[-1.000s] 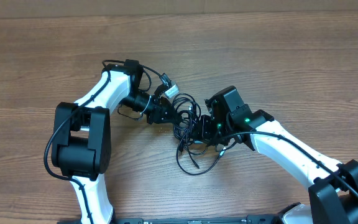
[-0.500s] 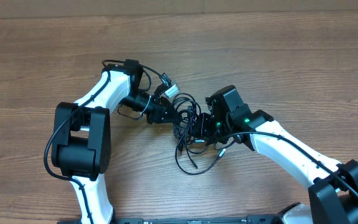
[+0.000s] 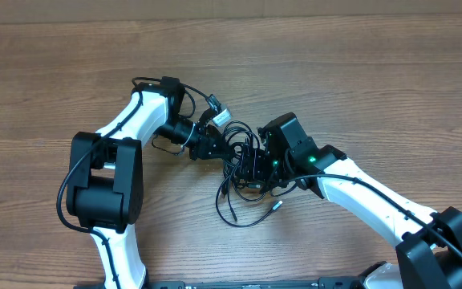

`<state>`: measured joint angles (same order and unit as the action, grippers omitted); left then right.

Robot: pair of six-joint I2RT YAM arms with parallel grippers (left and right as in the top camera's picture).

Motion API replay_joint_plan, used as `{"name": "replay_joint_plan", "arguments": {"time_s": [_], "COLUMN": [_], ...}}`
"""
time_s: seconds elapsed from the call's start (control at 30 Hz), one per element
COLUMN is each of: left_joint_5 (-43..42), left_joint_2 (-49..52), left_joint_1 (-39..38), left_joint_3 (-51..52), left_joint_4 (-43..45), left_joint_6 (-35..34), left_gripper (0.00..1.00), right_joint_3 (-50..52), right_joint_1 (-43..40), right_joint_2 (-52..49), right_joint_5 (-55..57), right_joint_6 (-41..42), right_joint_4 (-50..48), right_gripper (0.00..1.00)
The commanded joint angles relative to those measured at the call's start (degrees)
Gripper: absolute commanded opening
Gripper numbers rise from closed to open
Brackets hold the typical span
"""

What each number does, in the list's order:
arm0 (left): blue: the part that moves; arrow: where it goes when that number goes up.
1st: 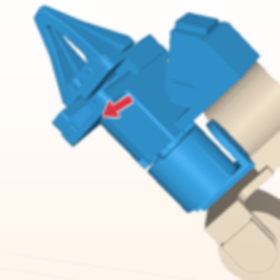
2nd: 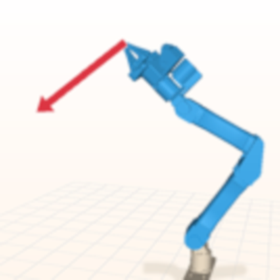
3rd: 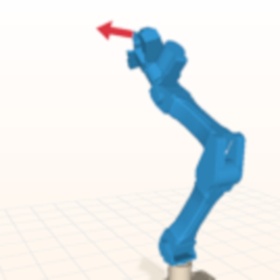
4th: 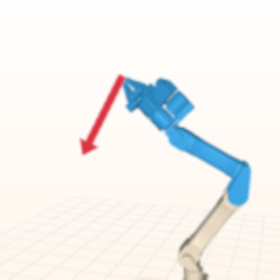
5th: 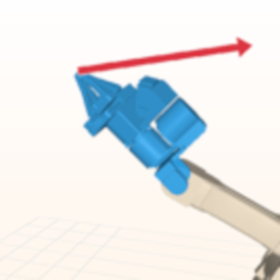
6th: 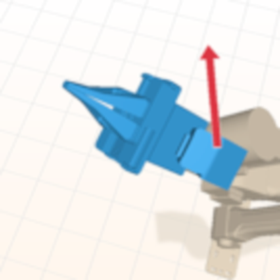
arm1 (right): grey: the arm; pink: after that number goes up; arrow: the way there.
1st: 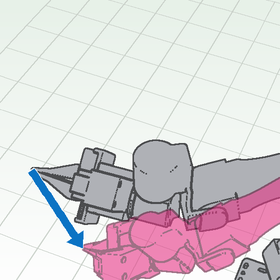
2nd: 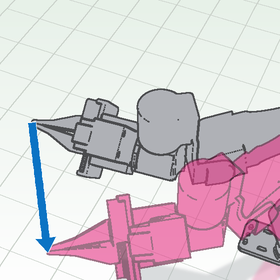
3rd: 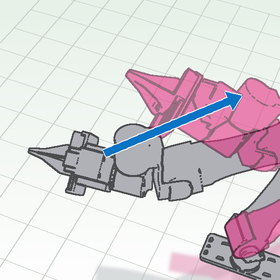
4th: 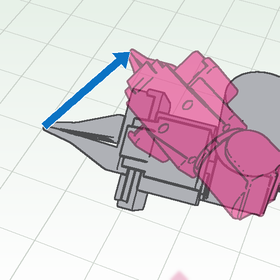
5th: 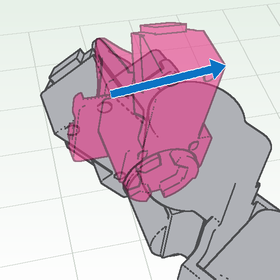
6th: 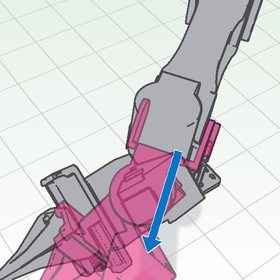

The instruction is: Untangle cables

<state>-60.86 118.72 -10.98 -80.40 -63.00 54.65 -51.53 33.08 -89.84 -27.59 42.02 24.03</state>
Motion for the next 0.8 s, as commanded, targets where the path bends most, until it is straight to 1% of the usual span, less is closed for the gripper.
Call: {"name": "replay_joint_plan", "arguments": {"time_s": [0.0, 0.13, 0.2, 0.37, 0.53, 0.6, 0.67, 0.73, 0.77], "left_joint_5": [-3.69, -3.39, -3.28, -3.32, -3.30, -3.30, -3.30, -3.28, -3.28], "left_joint_2": [-0.66, -0.66, -0.66, -0.66, -0.66, -0.66, -0.66, -0.66, -0.66], "left_joint_1": [-0.68, -0.66, -0.66, -0.68, -0.68, -0.68, -0.68, -0.68, -0.68], "left_joint_3": [-1.07, -1.07, -1.07, -1.07, -1.07, -1.07, -1.07, -1.07, -1.07], "left_joint_4": [-0.20, -0.22, -0.22, -0.20, -0.17, -0.20, -0.17, -0.20, -0.20], "left_joint_6": [1.03, 1.01, 1.01, 1.01, 1.01, 1.01, 1.01, 1.01, 1.01], "left_gripper": [0.06, 0.06, 0.05, 0.06, 0.06, 0.06, 0.05, 0.05, 0.05], "right_joint_3": [-0.94, -1.22, -2.49, -6.01, -6.51, -6.51, -6.51, -6.51, -6.54], "right_joint_1": [0.42, -1.49, -2.91, -5.53, -5.73, -5.73, -5.73, -5.73, -5.73], "right_joint_2": [1.01, 1.18, 1.77, 4.15, 5.42, 5.46, 5.57, 6.01, 6.36], "right_joint_5": [2.34, 1.49, -0.31, 3.08, 3.30, 2.34, 0.57, -2.95, -5.01], "right_joint_6": [-0.04, -0.92, -3.87, -5.05, -5.03, -5.07, -5.03, -5.90, -6.64], "right_joint_4": [0.07, 1.97, 4.24, 11.96, 14.14, 14.86, 15.65, 15.72, 15.28], "right_gripper": [0.19, 0.18, 0.13, 0.13, 0.13, 0.13, 0.10, 0.07, 0.07]}}
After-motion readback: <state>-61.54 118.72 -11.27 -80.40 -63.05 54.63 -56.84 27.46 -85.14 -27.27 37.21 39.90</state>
